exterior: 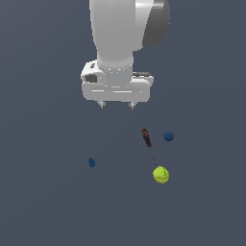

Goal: Pick up a designated object from a clutter of objects.

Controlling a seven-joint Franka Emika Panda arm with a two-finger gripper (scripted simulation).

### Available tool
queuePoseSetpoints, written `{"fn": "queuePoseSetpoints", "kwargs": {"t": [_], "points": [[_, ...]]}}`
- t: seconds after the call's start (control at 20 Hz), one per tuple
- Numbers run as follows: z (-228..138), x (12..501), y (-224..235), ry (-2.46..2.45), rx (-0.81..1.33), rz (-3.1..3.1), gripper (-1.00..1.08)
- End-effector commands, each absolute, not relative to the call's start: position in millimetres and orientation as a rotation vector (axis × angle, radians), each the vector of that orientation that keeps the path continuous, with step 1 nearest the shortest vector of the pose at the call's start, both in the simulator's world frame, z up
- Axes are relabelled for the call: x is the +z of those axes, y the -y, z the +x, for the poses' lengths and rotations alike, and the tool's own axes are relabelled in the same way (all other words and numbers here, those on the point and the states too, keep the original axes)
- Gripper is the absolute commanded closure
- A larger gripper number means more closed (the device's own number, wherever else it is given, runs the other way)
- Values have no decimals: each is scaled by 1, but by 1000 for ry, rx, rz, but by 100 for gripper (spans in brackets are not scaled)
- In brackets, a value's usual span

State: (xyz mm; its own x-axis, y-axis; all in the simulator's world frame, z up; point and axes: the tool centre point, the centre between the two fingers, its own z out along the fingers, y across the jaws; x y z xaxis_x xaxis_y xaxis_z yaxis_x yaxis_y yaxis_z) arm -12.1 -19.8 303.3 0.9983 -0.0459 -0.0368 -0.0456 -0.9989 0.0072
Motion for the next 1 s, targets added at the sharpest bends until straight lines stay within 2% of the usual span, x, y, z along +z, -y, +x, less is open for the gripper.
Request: {"fn": "queuePoseSetpoints", "kwargs": {"t": [0.0,0.5,0.95], "points": [[-12,303,20,72,-58,3134,-92],[-5,326,5,-21,3,3133,-92],[5,312,13,7,0,3137,-92]]}}
